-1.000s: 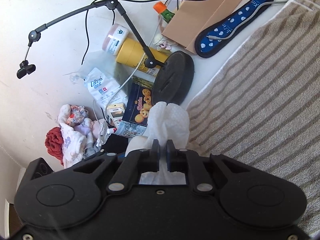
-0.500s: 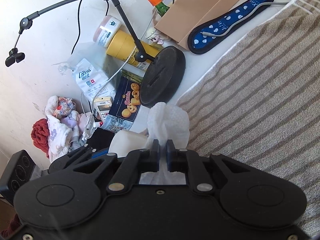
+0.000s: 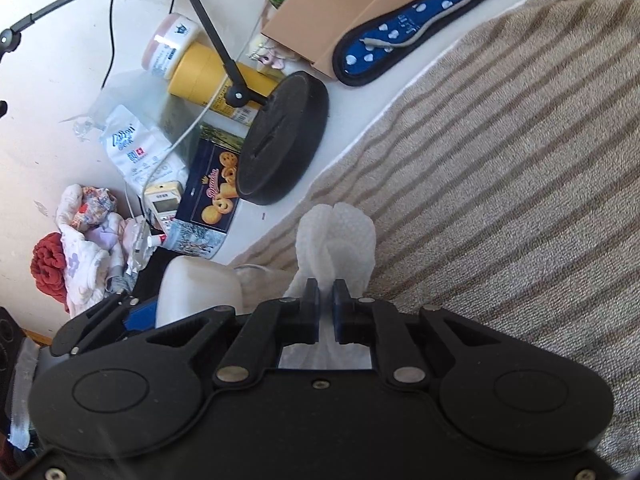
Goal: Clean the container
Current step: 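Wipe the jar's side again with the cloth in the right gripper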
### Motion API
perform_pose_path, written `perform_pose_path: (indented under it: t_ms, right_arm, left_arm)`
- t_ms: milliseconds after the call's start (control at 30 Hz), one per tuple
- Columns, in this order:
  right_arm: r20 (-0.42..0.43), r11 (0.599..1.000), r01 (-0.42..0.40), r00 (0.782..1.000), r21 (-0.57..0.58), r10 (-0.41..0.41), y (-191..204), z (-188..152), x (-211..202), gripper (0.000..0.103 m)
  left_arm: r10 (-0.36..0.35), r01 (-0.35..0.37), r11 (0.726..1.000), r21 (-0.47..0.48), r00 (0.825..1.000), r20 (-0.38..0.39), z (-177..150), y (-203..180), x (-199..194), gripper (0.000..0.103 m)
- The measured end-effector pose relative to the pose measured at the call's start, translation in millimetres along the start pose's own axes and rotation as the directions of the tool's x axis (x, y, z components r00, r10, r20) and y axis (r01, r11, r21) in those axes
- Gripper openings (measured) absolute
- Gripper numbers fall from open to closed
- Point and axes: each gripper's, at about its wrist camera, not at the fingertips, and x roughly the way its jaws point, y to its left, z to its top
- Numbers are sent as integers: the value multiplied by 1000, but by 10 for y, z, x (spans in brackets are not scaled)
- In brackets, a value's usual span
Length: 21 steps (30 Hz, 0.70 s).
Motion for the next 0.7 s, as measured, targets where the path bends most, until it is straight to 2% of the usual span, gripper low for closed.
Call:
perform_pose_path:
  t_ms: [100,300,533,700]
  right_arm:
    - [-20,999,36,999,-27,-37,-20,-25,60,7]
    - [-34,997,43,998,-65,-46,-3,-60,17,7]
    - [-77,995,24,997,-94,-31,44,-191,-80,7]
    - [-49,997,-35,998,-72,31,87,-204,-213,7]
  left_arm:
    - [6,-6,1000,-3,1000,1,-1,-8,2,65]
    - [7,-7,1000,-4,1000,1,-3,-2,5,65]
    - [1,-1,1000,-8,1000,5,-11,11,6,65]
    - [-1,1,1000,-9,1000,7,-17,7,4,65]
